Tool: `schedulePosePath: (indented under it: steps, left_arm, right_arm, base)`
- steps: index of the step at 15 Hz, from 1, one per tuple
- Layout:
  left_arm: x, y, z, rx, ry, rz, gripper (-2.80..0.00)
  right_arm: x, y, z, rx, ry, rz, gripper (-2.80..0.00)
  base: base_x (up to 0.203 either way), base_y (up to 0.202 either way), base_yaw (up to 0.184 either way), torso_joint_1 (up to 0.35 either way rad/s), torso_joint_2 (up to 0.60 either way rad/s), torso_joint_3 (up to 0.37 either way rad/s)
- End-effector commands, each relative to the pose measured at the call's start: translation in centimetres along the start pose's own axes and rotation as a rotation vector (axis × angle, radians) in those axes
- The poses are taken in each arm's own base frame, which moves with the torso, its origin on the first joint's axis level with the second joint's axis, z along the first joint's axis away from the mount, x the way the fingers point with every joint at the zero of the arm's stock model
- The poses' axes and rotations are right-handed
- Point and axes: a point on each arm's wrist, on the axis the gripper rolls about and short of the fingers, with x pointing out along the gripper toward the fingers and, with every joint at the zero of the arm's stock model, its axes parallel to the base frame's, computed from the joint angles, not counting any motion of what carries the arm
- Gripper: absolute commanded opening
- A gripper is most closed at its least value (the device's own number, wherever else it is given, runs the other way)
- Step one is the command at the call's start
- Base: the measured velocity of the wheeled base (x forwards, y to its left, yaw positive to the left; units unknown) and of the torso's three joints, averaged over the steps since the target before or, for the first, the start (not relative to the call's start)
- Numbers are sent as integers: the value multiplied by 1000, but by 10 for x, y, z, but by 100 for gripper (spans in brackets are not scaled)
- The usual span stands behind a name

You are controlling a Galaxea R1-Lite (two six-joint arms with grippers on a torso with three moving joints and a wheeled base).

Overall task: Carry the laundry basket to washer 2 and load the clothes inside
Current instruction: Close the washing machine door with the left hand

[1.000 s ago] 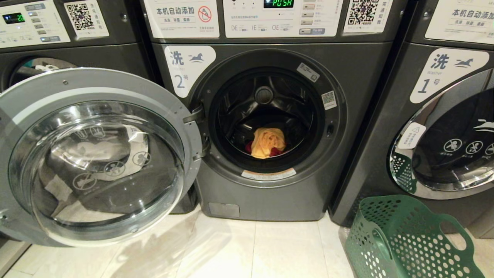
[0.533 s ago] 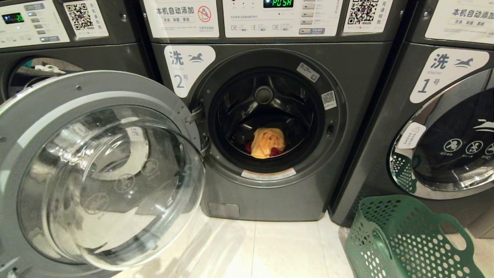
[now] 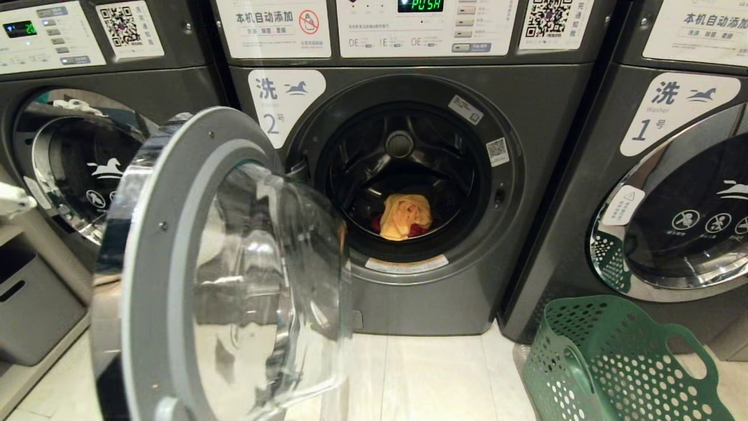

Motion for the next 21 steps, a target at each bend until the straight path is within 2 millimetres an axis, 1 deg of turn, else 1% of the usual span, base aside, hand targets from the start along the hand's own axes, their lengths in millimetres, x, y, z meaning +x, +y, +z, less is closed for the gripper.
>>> schedulePosePath:
  steps: [1, 3, 5, 6, 7, 8, 9, 10, 11, 12, 13, 15, 17, 18, 21]
  left_arm:
    - [1, -10, -15, 40, 85, -50, -280]
    - [20, -9, -9, 56, 137, -67, -280]
    - [44, -14, 5, 121, 144, -114, -280]
    - [58, -19, 9, 159, 156, -139, -280]
    - [73, -24, 12, 204, 155, -153, -280]
    - [88, -32, 15, 254, 141, -156, -280]
    - [105, -41, 20, 303, 100, -152, -280]
    - [115, -49, 23, 333, 57, -155, -280]
    - [120, -56, 26, 352, -3, -163, -280]
    - [119, -64, 28, 376, -81, -163, -280]
    - [115, -71, 29, 395, -160, -140, -280]
    - [96, -84, 28, 410, -352, -65, -280]
    - [62, -88, 22, 400, -502, -27, -280]
    - [40, -88, 17, 393, -562, -24, -280]
    - [-17, -81, -3, 372, -716, -16, -280]
  right_arm:
    - [0, 0, 0, 2, 1, 0, -280]
    - [0, 0, 0, 4, 1, -2, -280]
    - [0, 0, 0, -17, 1, 10, -280]
    - [-1, 1, 4, -42, -12, 24, -280]
    - [-4, 2, 17, -49, -48, 77, -280]
    - [-10, 5, 36, -45, -79, 164, -280]
    - [-11, 7, 55, -35, -63, 228, -280]
    - [-5, 9, 70, -18, -5, 266, -280]
    - [7, 11, 83, 6, 70, 300, -280]
    - [21, 12, 96, 37, 144, 333, -280]
    - [36, 14, 106, 80, 219, 362, -280]
    - [73, 17, 120, 189, 382, 411, -280]
    - [113, 20, 124, 272, 522, 458, -280]
    - [135, 21, 123, 300, 571, 477, -280]
    - [199, 24, 109, 329, 618, 509, -280]
  base:
    - [0, 0, 0, 0, 0, 0]
    - [0, 0, 0, 0, 0, 0]
    - [0, 0, 0, 0, 0, 0]
    - [0, 0, 0, 0, 0, 0]
    - [0, 0, 0, 0, 0, 0]
    - [0, 0, 0, 0, 0, 0]
    - [0, 0, 0, 0, 0, 0]
    - [0, 0, 0, 0, 0, 0]
    - [0, 0, 0, 0, 0, 0]
    - [0, 0, 0, 0, 0, 0]
    - [0, 0, 0, 0, 0, 0]
    - [0, 0, 0, 0, 0, 0]
    - [0, 0, 0, 0, 0, 0]
    - [0, 0, 0, 0, 0, 0]
    - [0, 0, 0, 0, 0, 0]
